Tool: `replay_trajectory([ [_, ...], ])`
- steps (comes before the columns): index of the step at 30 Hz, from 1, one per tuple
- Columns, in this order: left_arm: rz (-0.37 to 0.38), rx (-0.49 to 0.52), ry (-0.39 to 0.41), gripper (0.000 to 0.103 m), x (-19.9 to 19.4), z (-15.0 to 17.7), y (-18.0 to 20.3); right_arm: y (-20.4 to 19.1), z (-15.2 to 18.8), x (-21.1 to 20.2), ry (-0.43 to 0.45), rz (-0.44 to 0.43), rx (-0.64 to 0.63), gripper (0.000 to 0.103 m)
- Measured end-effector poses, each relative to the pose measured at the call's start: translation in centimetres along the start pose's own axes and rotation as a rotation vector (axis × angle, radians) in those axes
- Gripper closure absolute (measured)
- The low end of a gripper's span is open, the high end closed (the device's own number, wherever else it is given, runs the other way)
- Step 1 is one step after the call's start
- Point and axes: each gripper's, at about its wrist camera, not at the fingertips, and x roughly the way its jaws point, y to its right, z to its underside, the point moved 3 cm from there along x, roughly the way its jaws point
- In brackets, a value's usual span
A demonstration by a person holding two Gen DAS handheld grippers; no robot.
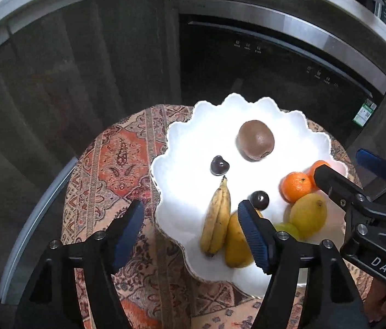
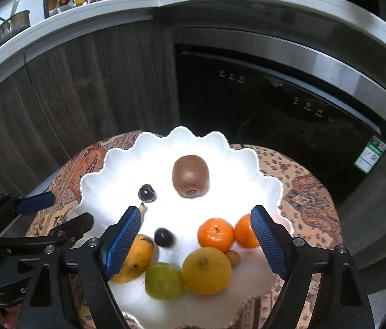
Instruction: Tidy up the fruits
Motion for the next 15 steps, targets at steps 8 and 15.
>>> replay_trajectory([
  [8, -0.041, -0.025, 0.044, 0.020, -4.3, 1.1, 0.2, 0.4, 0.2, -4.4, 0.051, 0.035, 0.020, 0.020],
  [15, -0.052, -0.038, 0.077, 0.020, -8.2, 2.8, 0.4, 0.5, 1.3, -8.9, 0.103, 0.062, 0.043, 0.020],
])
